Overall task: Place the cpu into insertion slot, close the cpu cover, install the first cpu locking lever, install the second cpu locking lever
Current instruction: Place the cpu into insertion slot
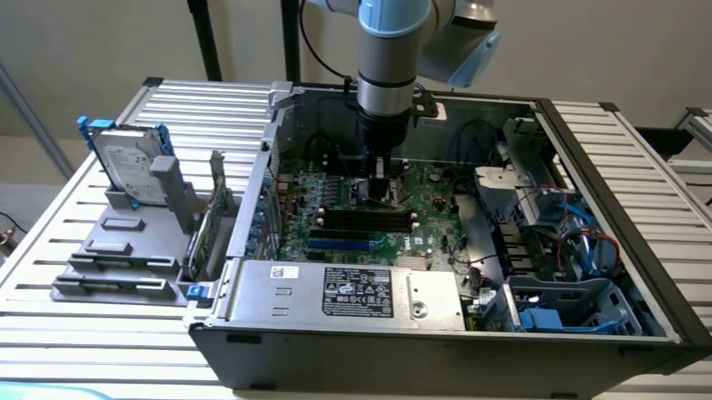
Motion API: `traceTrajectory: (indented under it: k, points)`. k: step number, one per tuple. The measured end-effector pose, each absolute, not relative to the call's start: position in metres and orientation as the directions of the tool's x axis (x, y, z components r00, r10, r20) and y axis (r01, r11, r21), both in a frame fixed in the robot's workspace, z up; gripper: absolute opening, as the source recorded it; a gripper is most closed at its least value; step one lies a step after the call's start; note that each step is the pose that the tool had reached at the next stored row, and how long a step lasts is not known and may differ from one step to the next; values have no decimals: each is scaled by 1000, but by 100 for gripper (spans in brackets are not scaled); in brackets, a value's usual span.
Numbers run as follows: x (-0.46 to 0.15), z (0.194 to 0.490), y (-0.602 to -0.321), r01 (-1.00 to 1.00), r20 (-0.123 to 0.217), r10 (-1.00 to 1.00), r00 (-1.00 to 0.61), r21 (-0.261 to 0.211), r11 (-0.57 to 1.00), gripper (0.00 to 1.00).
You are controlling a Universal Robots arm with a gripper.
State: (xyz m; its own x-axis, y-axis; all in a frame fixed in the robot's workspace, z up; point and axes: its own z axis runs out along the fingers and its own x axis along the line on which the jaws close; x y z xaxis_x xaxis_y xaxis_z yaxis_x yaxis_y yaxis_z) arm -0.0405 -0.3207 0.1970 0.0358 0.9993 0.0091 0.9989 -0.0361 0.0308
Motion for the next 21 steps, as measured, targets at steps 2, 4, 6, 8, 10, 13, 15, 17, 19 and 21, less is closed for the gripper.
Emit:
traceTrajectory:
  k: [2, 4, 6, 8, 10, 13, 15, 17, 19, 21]
  points:
    - [-41, 197, -321, 999, 8, 999, 39, 31, -39, 55]
    - [-41, 197, -321, 999, 7, 999, 40, 31, -40, 55]
    - [-41, 197, -320, 999, 7, 999, 40, 31, -40, 55]
    - [-41, 196, -320, 999, 6, 999, 40, 31, -41, 55]
    - [-41, 196, -320, 999, 5, 999, 40, 31, -41, 55]
    - [-41, 196, -320, 999, 3, 999, 41, 30, -41, 55]
    - [-41, 196, -320, 999, 3, 999, 41, 31, -41, 56]
    - [-41, 196, -320, 999, 2, 999, 40, 30, -41, 62]
    - [-41, 197, -320, 999, 2, 999, 41, 28, -41, 62]
    - [-41, 200, -320, 999, 2, 999, 40, 27, -41, 62]
